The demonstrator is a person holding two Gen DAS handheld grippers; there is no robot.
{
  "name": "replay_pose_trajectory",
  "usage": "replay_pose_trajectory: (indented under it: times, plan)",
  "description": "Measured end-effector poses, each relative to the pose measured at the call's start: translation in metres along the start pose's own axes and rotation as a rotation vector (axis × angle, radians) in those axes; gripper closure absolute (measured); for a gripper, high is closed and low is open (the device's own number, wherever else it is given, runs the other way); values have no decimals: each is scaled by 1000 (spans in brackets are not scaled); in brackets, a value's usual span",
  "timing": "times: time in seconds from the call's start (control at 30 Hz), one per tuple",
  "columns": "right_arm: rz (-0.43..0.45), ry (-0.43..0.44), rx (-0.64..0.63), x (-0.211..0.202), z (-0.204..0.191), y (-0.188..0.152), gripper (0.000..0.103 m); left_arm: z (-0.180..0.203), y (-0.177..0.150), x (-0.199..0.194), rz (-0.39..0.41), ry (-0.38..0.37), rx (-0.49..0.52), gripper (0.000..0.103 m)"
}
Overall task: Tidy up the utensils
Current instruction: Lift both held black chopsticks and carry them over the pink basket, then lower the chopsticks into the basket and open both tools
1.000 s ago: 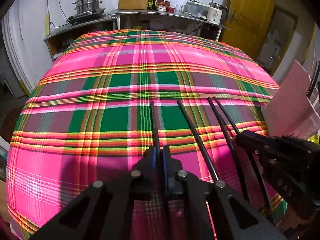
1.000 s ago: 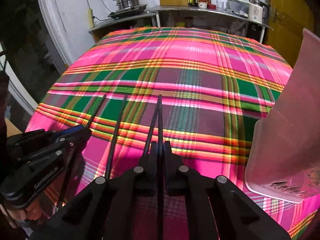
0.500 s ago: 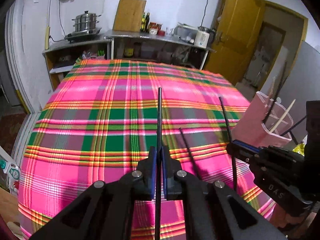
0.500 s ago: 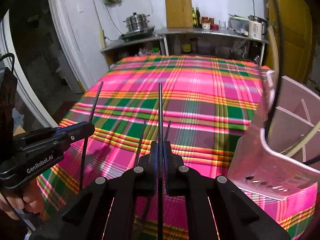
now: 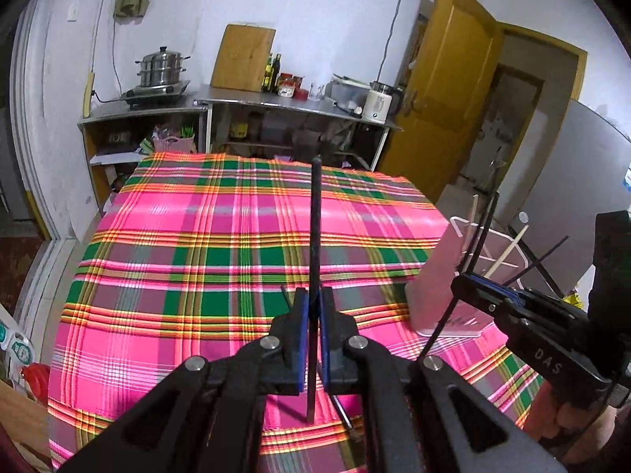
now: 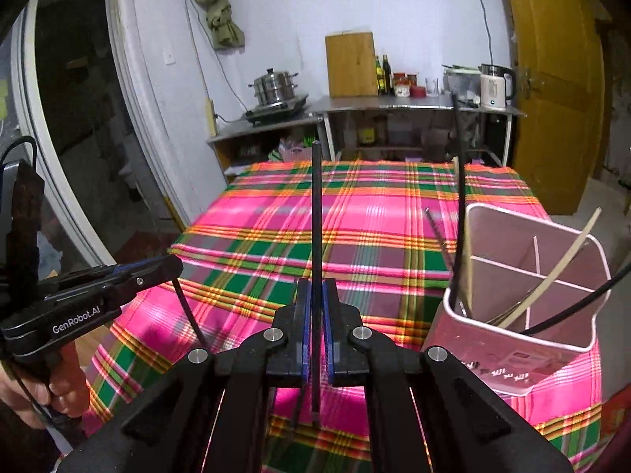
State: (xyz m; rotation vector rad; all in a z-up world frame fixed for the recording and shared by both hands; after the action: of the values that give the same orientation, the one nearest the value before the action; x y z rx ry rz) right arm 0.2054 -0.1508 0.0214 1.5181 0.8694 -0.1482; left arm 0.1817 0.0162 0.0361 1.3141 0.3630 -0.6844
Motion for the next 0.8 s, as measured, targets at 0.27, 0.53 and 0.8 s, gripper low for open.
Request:
replay_pose_trajectory:
  times: [0.27,0.53,0.8]
  plan:
    - [47,-6,16,-27,6,6,98,18,8,-17,24,-27,24,97]
    - [89,-23,22,-54,14,9,98,38,8,-21,13,-71,39,97]
    - [110,-49,46,-74,30,4,98,68,6,-16,-15,-127,66,97]
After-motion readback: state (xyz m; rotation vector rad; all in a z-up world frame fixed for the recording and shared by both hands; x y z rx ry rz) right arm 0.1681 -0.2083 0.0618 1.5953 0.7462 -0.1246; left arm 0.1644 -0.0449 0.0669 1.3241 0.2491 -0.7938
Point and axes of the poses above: each gripper's, at about its wrist camera, not at the fingertips, and x roughly the way its jaws point, z to its right, y to its top, the point moved 8 cm from there along x, roughly the way its jaws point, and after that the axes turned 1 degree about z, right-handed, at the moved point
